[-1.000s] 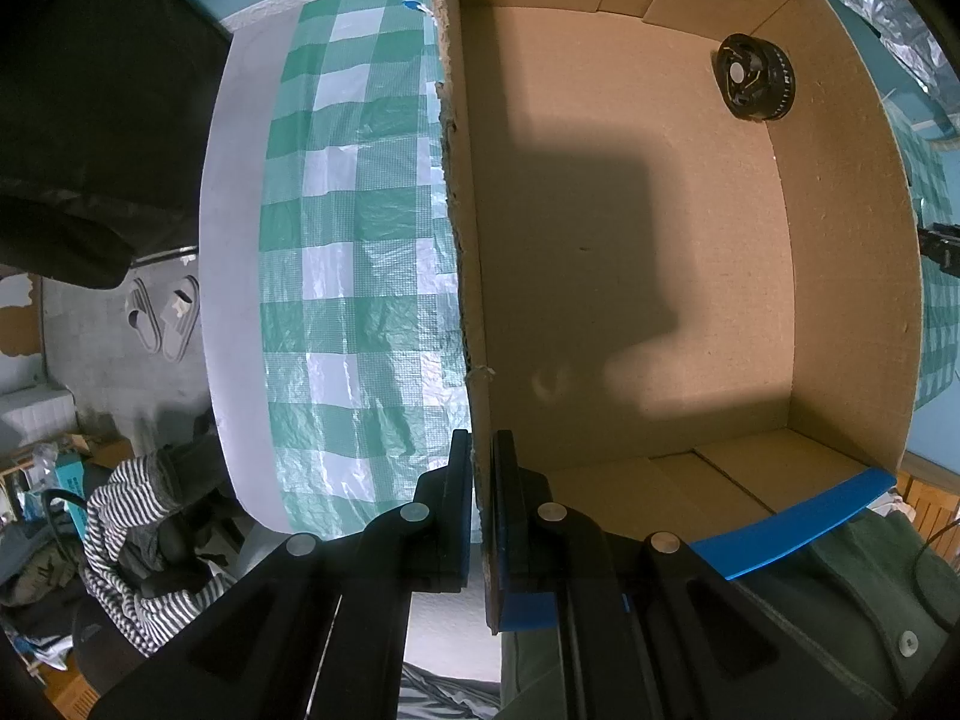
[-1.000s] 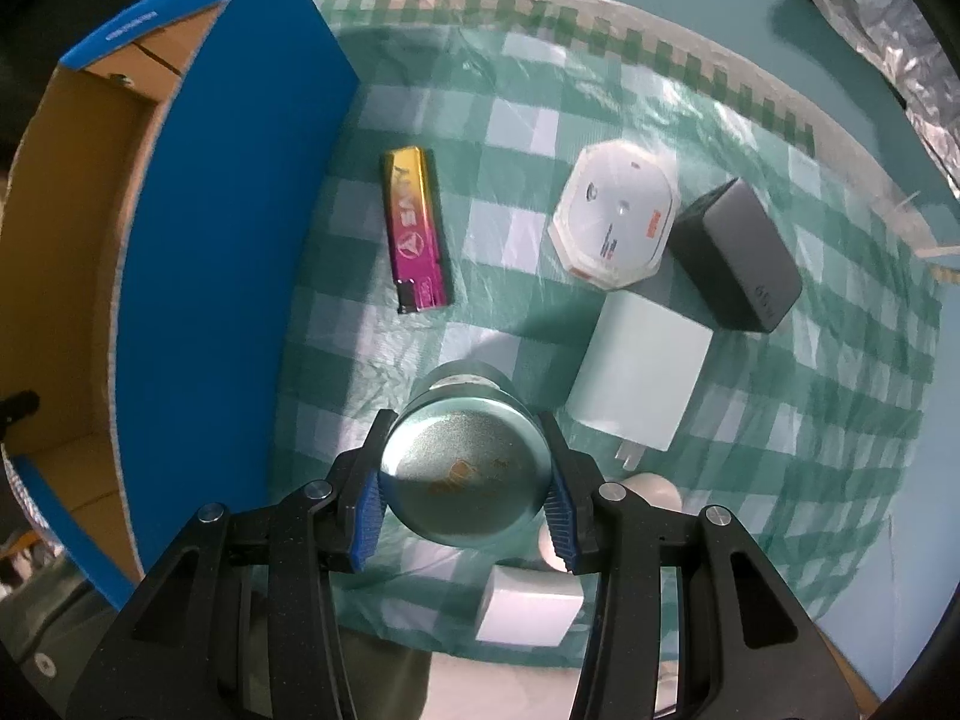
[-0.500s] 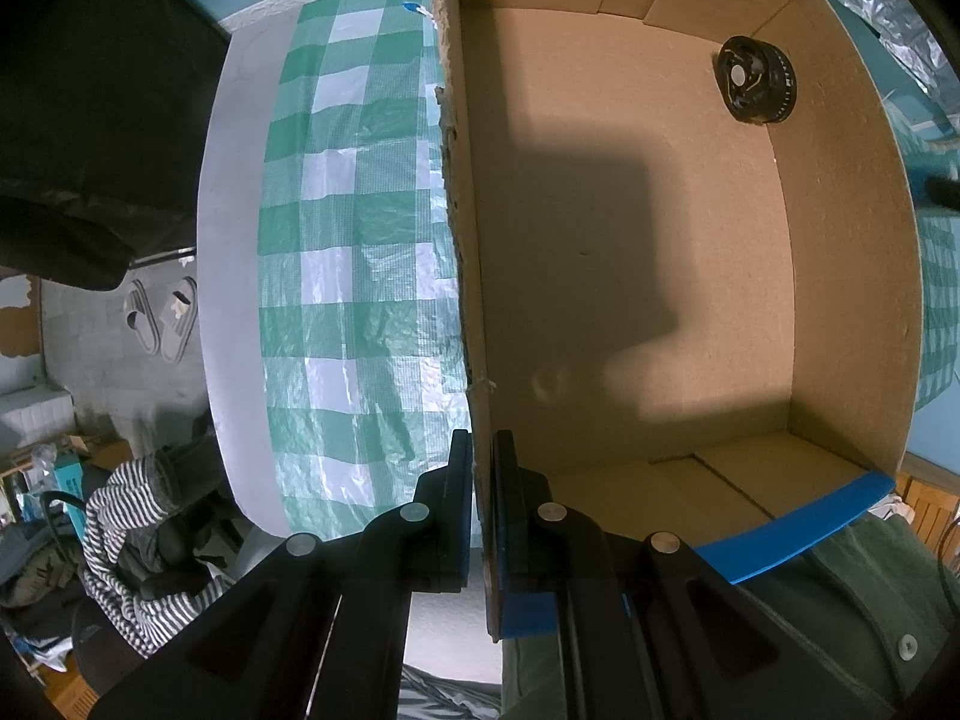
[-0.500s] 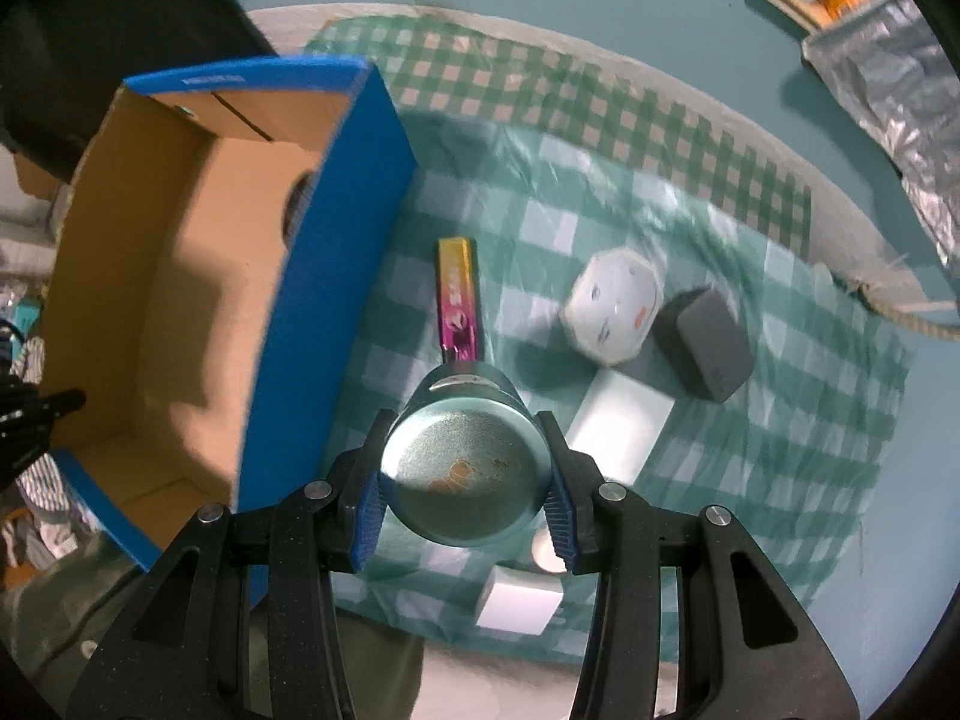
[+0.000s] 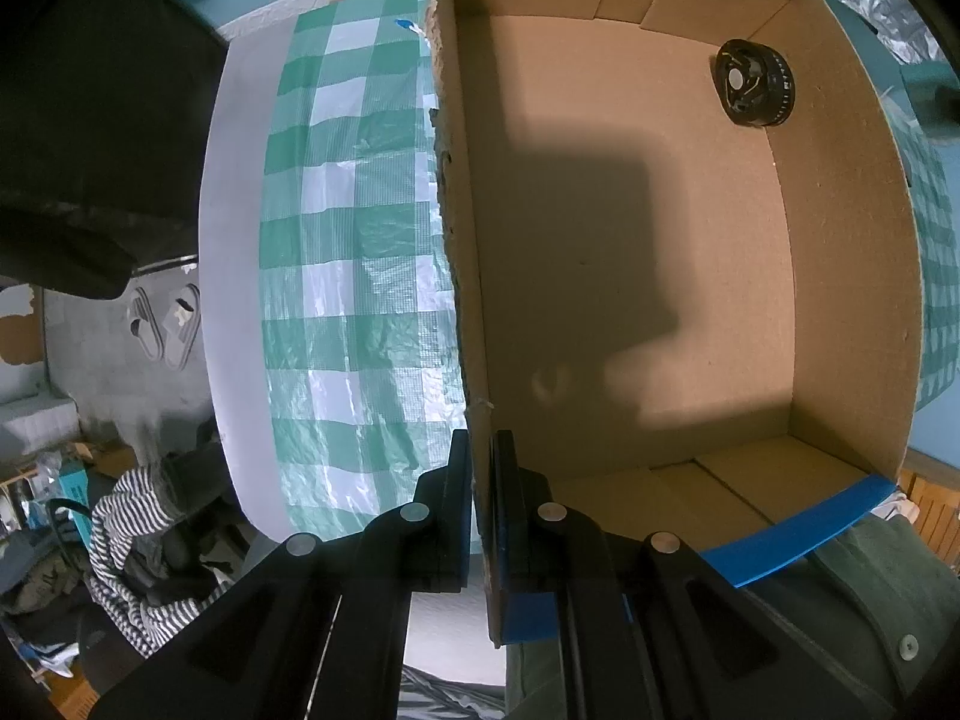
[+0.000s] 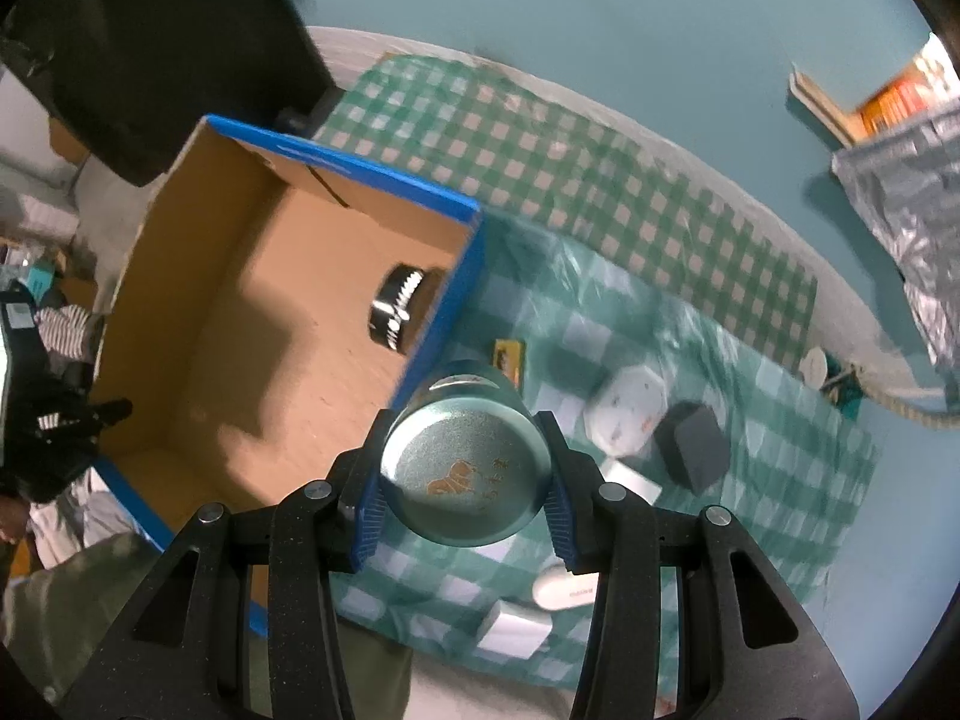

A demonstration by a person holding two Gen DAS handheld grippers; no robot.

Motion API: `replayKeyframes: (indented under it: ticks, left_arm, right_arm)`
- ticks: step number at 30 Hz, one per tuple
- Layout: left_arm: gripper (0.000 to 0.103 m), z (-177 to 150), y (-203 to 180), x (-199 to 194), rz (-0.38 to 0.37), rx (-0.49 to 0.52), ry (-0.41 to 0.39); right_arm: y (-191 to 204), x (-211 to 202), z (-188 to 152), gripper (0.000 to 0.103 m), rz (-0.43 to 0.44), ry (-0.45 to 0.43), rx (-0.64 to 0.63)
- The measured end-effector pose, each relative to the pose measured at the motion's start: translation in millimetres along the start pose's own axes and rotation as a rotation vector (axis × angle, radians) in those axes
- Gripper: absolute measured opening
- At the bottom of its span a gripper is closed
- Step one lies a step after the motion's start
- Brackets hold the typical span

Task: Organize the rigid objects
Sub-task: 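Carry the green tin into the box beside the puck and release it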

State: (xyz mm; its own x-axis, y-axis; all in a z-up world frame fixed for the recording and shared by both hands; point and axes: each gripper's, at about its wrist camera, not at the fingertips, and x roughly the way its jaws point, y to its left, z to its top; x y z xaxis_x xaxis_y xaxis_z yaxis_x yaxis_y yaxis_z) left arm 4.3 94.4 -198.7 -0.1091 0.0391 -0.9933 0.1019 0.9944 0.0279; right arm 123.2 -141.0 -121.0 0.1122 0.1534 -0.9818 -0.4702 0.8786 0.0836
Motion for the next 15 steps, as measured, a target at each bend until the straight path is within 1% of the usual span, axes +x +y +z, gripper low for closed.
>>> replayKeyframes:
  ticks: [7, 15]
  left_arm:
    - [0.006, 0, 0, 0, 0.001, -0.001, 0.0]
    - [0.006, 0, 0, -1, -0.001, -0.003, -0.001]
  right_arm:
    - [24, 1, 19, 0.044, 0.007, -0.006, -0.071]
    - [51, 29, 35, 0.044, 0.031, 0.047, -0.127]
